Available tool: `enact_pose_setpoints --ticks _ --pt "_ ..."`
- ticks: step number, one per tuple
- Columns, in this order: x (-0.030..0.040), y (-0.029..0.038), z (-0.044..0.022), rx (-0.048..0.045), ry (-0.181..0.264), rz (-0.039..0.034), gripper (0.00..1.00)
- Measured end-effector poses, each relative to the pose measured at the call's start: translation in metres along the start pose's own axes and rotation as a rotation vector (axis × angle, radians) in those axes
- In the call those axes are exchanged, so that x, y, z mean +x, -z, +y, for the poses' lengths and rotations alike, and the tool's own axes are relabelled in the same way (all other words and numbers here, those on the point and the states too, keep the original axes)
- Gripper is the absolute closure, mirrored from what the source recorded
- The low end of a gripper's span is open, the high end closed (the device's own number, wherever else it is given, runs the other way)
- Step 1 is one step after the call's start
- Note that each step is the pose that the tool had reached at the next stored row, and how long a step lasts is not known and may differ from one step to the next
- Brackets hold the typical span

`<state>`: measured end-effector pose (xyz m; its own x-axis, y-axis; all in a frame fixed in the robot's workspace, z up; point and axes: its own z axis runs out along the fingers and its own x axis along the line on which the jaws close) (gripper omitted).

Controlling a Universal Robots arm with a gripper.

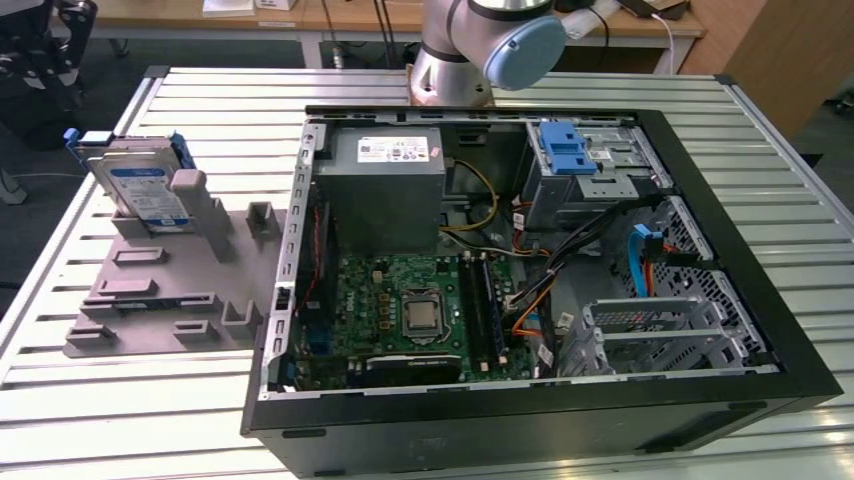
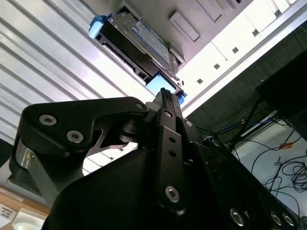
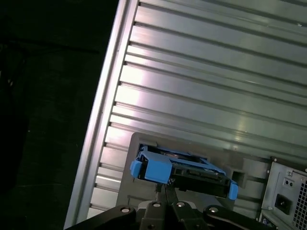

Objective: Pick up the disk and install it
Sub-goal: 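Pick up the disk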

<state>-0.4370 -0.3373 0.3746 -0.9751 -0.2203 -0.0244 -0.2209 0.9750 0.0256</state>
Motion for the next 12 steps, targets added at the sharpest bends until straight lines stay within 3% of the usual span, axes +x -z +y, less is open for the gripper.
enact_pose_setpoints --ticks 12 --pt "0.0000 -0.0002 0.0000 -0.0026 0.104 0.0027 0.89"
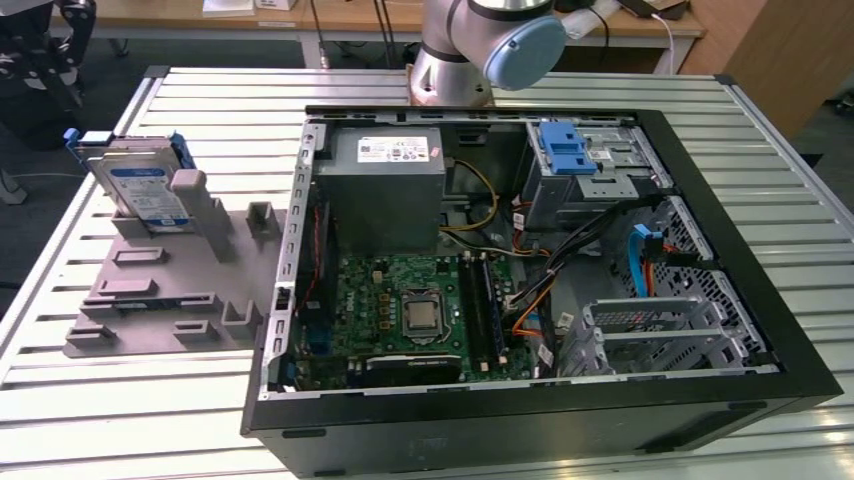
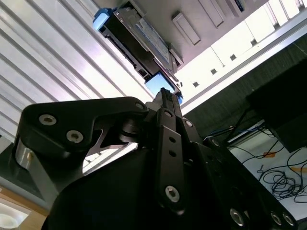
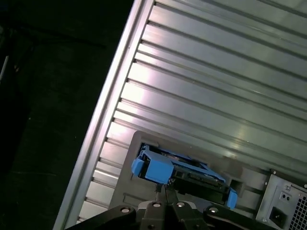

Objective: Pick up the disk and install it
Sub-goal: 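Pick up the disk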

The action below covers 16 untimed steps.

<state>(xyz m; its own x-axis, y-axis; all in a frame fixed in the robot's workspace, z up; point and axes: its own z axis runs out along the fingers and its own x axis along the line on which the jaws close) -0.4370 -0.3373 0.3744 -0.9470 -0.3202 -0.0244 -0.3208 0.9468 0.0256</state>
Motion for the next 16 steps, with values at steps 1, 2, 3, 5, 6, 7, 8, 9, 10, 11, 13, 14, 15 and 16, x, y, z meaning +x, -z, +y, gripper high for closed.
enact_pose_setpoints --ticks 1,2,3,5,6,7,8,9,10,11,13,14,15,16 --pt "0.0000 0.0000 0.0000 -0.0002 0.009 0.0003 0.89" --pt "0.0000 0.0000 0.0000 -0.0004 0.017 0.0005 0.89" --pt "0.0000 0.0000 0.0000 -0.0006 0.026 0.0007 0.89" --pt "0.0000 -0.0001 0.0000 -0.0011 0.043 0.0011 0.89" --pt "0.0000 -0.0001 0.0000 -0.0013 0.052 0.0013 0.89" --pt "0.0000 -0.0001 0.0000 -0.0015 0.060 0.0016 0.89" --pt "0.0000 -0.0001 0.0000 -0.0017 0.068 0.0018 0.89" --pt "0.0000 -0.0001 0.0000 -0.0018 0.076 0.0020 0.89" --pt "0.0000 -0.0002 0.0000 -0.0020 0.084 0.0021 0.89" --pt "0.0000 -0.0002 0.0000 -0.0022 0.092 0.0023 0.89" --pt "0.0000 -0.0002 0.0000 -0.0026 0.108 0.0028 0.89" --pt "0.0000 -0.0002 0.0000 -0.0028 0.116 0.0030 0.89" --pt "0.0000 -0.0002 0.0000 -0.0030 0.124 0.0032 0.89" --pt "0.0000 -0.0002 0.0000 -0.0032 0.132 0.0034 0.89"
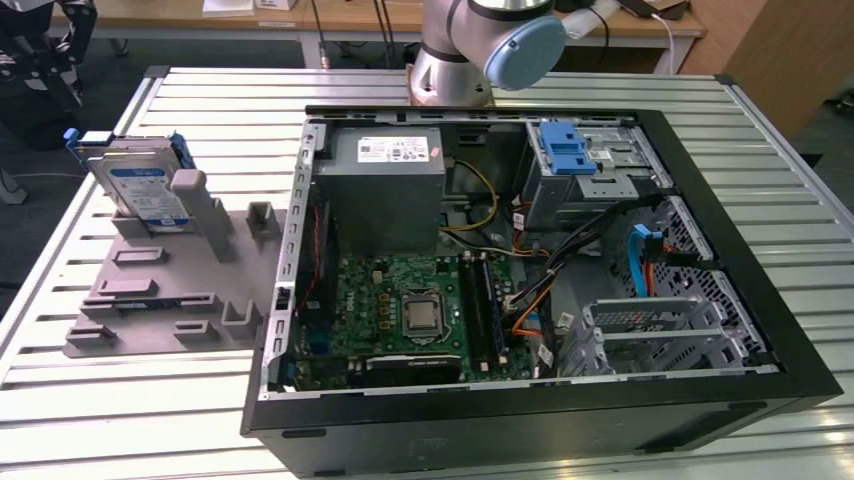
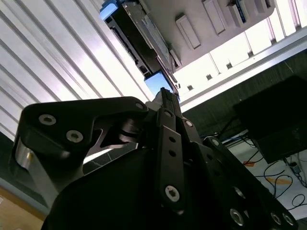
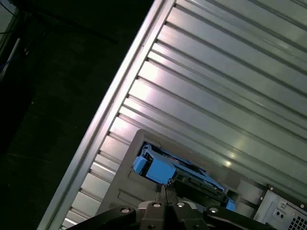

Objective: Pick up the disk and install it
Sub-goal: 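Pick up the disk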

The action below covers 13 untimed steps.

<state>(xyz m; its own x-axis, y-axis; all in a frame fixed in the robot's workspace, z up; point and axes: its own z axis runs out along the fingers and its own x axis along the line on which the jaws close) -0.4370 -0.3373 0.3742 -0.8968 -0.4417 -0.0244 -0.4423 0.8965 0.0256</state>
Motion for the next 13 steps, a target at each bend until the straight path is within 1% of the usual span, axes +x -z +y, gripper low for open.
enact_pose_setpoints --ticks 13 --pt "0.0000 -0.0002 0.0000 -0.0026 0.105 0.0027 0.89"
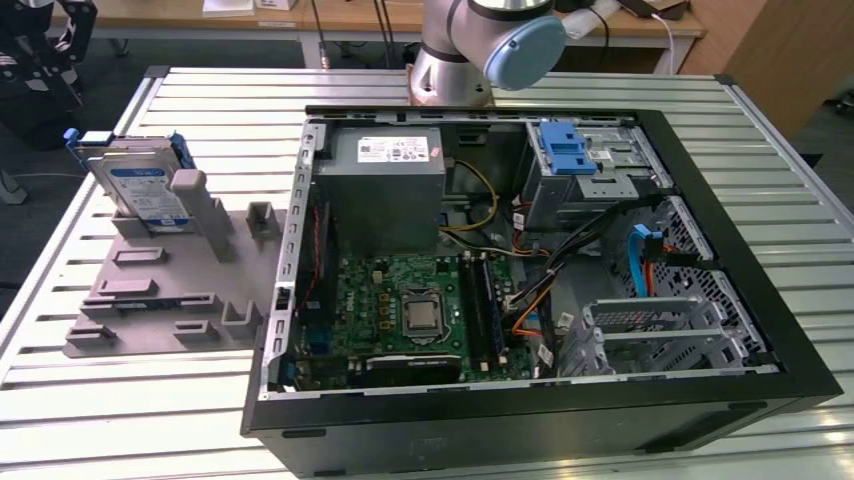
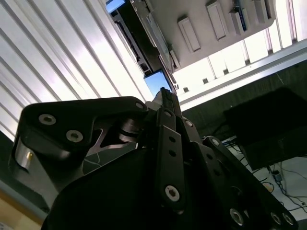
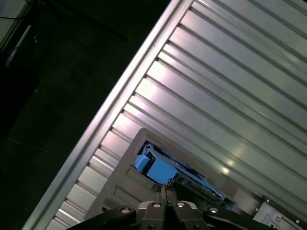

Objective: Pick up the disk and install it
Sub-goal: 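Pick up the disk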

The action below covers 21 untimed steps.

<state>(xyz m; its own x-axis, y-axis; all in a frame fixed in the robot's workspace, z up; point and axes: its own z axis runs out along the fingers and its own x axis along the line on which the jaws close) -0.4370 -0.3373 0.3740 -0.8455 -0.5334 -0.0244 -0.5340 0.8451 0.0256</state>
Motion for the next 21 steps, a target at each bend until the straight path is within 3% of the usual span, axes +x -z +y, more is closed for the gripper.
enact_pose_setpoints --ticks 5,13,21 --pt "0.0000 0.0000 0.0000 -0.0010 0.039 0.0010 0.89" --pt "0.0000 -0.0001 0.0000 -0.0012 0.049 0.0011 0.89" --pt "0.0000 -0.0004 0.0000 -0.0044 0.179 0.0046 0.89"
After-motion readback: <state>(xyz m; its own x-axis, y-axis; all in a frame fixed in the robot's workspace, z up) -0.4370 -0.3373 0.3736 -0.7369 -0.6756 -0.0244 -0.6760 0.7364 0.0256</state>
